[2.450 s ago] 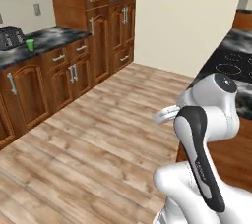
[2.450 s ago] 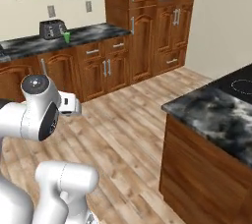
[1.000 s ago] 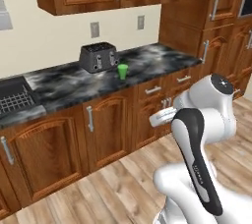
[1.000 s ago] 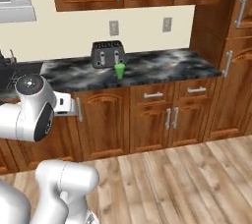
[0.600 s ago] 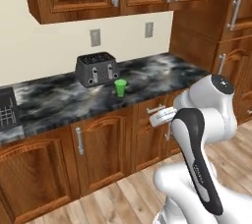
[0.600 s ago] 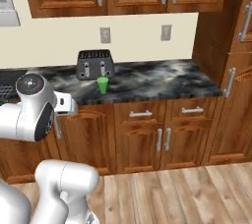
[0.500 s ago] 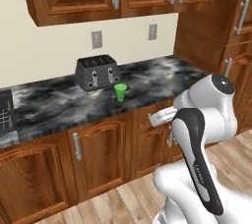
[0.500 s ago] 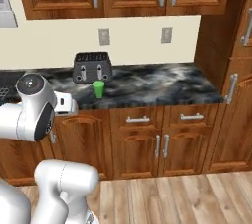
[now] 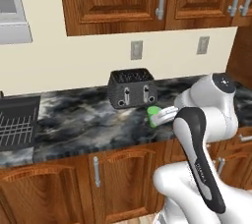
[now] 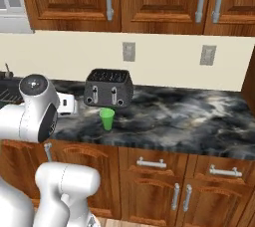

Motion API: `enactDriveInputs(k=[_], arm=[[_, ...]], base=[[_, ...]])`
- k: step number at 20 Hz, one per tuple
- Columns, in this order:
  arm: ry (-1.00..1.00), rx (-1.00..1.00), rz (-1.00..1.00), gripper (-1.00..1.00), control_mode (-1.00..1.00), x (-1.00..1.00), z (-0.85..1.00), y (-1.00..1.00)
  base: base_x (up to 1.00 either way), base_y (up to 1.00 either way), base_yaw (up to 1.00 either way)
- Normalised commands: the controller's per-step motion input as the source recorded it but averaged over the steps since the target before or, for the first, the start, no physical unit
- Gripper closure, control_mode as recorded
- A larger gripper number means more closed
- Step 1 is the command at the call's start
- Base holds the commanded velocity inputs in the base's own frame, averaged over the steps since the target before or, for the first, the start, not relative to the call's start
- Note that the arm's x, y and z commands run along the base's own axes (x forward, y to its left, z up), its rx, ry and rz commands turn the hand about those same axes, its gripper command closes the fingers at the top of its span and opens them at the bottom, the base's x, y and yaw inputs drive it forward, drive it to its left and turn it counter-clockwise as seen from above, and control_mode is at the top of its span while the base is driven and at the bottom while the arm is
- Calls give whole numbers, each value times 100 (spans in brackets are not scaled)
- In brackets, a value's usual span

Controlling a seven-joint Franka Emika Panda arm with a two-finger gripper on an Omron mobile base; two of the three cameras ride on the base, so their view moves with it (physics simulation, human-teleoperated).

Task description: Place the pitcher and cup on the dining counter for serving.

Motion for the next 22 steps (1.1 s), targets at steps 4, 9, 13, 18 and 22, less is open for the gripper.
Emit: enactDriveInputs(k=[4, 9, 13, 18, 22], arm=[[0, 0, 0, -100, 100, 0, 0, 0], [0, 0, 0, -100, 100, 0, 0, 0], [0, 0, 0, -100, 100, 0, 0, 0], [0, 0, 0, -100, 100, 0, 0, 0], [0, 0, 0, -100, 100, 0, 0, 0]], base=[[26, -45, 14], [8, -9, -10], [57, 0, -30], [20, 0, -10], [33, 0, -2]])
